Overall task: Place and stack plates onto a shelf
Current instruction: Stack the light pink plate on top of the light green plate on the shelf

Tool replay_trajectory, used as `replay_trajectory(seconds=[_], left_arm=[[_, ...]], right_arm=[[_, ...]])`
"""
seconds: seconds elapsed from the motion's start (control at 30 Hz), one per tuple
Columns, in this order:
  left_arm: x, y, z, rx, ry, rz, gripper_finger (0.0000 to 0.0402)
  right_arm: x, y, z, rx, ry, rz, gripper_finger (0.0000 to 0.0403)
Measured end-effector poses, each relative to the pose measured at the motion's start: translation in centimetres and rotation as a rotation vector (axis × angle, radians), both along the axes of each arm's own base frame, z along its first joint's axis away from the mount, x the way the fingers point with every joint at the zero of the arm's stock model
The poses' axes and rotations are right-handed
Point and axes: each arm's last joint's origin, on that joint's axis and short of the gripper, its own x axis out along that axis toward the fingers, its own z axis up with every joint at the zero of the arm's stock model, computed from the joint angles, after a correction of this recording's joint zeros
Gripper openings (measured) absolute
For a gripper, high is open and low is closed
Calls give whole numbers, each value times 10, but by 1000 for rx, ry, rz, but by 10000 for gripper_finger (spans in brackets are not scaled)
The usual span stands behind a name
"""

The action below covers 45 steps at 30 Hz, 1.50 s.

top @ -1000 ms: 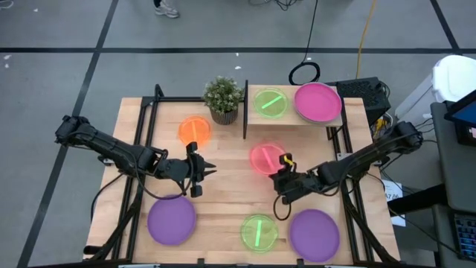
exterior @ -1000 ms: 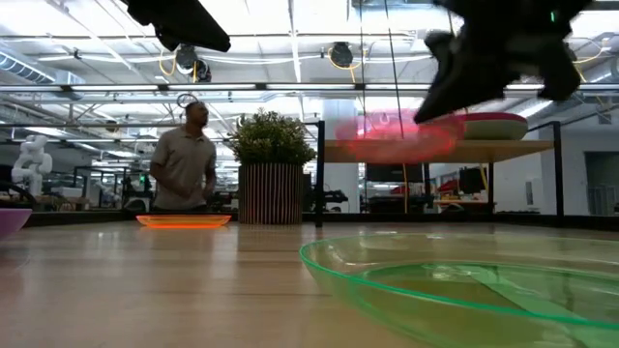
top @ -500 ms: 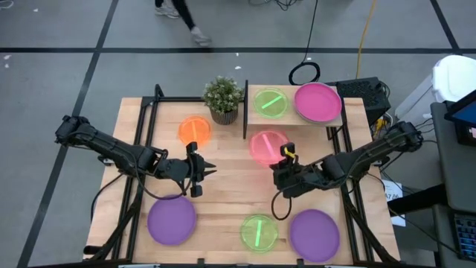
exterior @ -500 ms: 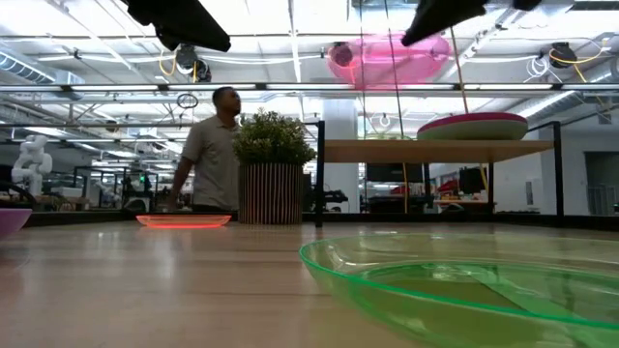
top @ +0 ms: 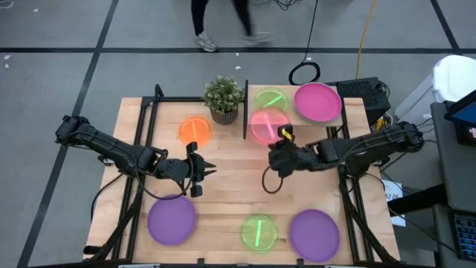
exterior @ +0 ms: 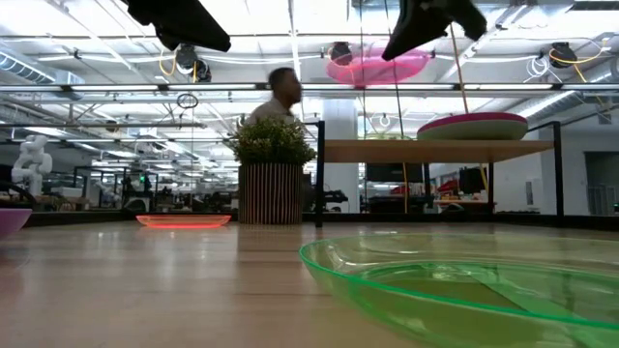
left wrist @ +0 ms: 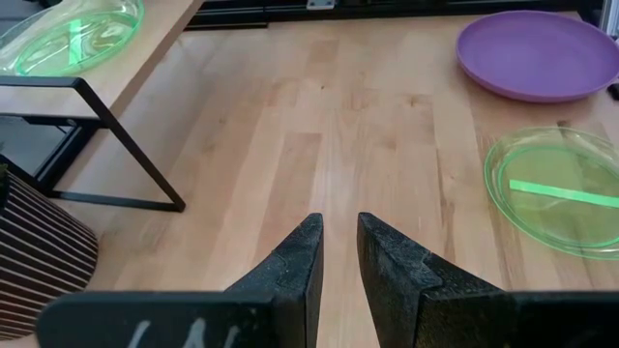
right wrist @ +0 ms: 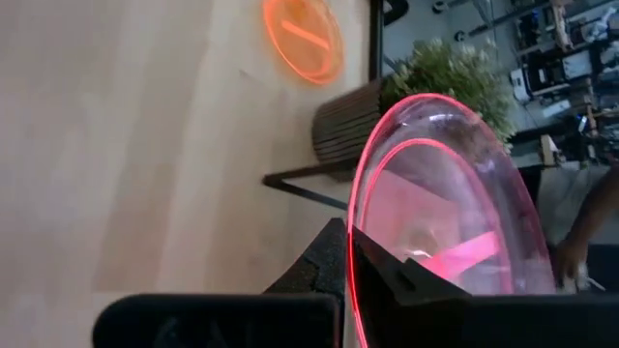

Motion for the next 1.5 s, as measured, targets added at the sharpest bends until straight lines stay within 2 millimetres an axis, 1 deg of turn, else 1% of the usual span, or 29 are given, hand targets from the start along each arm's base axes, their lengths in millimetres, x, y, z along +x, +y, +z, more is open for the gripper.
replay_trajectory(seconds=[0.2, 0.5, 0.7, 0.87, 1.2, 1.37, 1.5], left_arm=[[0, 0, 0, -2, 0, 1, 74], [0, 0, 0, 4, 0, -2, 74], [0, 0, 0, 23, 4, -14, 74], [0, 0, 0, 26, 5, -16, 74], [0, 0, 0, 26, 5, -15, 74], [0, 0, 0, 25, 5, -14, 74], [0, 0, 0, 25, 5, -15, 74]], right_arm=[[2, -23, 0, -38, 40, -38, 0], [4, -63, -1, 13, 92, -25, 0], [0, -92, -1, 53, 103, -64, 0], [-4, -110, -1, 61, 93, -127, 0], [-2, -130, -13, 124, -13, -108, 0], [-3, -135, -20, 121, -29, -119, 0], [-5, -136, -29, 125, -12, -125, 0]])
